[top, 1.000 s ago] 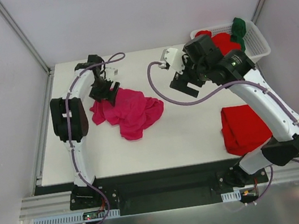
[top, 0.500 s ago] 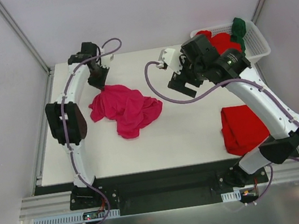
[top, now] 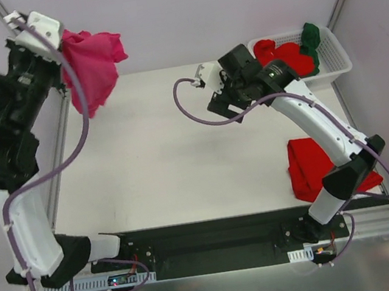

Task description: Fold and stack the t-shirts

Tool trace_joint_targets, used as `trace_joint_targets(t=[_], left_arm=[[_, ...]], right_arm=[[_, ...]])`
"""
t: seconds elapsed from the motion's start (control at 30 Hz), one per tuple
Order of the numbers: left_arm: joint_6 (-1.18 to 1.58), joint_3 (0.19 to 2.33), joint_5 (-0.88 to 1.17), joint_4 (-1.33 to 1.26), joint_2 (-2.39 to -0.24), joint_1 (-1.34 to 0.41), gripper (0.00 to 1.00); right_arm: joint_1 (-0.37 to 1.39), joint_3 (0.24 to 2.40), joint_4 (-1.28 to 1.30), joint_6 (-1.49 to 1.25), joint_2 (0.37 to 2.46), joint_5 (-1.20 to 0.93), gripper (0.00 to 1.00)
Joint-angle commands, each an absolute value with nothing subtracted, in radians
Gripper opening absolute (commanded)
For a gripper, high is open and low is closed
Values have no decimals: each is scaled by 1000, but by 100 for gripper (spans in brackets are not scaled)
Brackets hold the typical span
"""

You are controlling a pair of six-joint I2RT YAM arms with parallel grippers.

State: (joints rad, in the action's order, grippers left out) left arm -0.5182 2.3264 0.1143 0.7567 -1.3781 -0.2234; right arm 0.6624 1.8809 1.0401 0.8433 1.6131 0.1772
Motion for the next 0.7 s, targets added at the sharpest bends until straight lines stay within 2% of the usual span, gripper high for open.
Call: trace_joint_targets(t=[0.0,0.13,0.27,0.5,0.67], left_arm=[[-617,2270,138,638,-1382,-232,6],[-687,2200,144,569,-1355,-232,3],[-632,2125,179,460,-1344,-241,0],[-601,2109,187,399,-1457,-339,0],[-650,2174,123,333,-1561,-399,0]], right_arm=[[660,2008,1005,778,1664,158,100],[660,2112,1011,733,1735,112,100],[661,2140,1014,712,1758,98,100],[663,2089,1012,712,1732,135,100],[663,2069,1009,719,1710,152,100]])
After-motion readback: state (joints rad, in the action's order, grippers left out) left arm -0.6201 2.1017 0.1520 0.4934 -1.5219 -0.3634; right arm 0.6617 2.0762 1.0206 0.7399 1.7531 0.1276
